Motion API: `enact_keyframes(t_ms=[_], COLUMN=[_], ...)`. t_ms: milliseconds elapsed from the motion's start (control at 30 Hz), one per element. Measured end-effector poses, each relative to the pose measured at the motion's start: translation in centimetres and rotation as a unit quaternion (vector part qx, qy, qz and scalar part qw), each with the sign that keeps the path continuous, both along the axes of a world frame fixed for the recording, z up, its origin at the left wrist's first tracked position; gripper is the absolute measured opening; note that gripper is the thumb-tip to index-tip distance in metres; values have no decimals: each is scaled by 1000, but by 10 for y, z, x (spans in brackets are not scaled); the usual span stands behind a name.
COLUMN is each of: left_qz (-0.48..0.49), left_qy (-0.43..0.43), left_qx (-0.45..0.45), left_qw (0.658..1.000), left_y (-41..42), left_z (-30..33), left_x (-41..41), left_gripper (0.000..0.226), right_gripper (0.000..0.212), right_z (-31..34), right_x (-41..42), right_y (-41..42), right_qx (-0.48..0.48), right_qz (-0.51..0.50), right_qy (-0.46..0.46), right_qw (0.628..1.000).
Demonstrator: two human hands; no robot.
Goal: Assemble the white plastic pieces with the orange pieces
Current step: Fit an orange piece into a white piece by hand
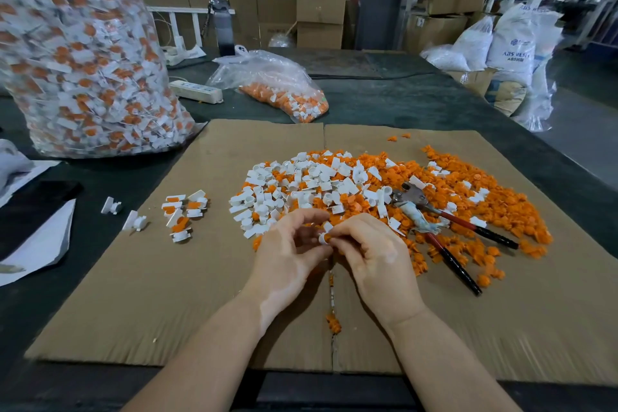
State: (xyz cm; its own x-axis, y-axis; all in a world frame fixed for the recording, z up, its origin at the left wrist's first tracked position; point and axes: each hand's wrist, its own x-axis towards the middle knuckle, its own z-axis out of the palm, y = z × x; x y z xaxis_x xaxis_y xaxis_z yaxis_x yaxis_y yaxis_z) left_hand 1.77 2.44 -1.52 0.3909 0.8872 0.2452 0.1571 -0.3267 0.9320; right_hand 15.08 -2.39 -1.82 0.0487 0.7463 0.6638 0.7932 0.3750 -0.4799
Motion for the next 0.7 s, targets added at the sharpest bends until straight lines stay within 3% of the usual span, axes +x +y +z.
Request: enact_keyframes(t_ms=[400, 533, 700], left_qz=[50, 71, 71], left_qy=[100, 88, 30], left_qx=[49, 54, 17], left_qw=[993, 992, 997], left_y=[-2, -3, -2], left_z=[-2, -1, 0], left_x=[1, 1, 0], left_gripper=[31, 41, 36], right_gripper=[7, 8, 5], right_z=[-1, -2, -3], right_x=[-4, -4, -1], right_y=[-1, -1, -2], right_qx=[-7, -7, -1], right_qz=[-10, -17, -9], right_qy=[-39, -48, -1], right_qw=[999, 999, 1000])
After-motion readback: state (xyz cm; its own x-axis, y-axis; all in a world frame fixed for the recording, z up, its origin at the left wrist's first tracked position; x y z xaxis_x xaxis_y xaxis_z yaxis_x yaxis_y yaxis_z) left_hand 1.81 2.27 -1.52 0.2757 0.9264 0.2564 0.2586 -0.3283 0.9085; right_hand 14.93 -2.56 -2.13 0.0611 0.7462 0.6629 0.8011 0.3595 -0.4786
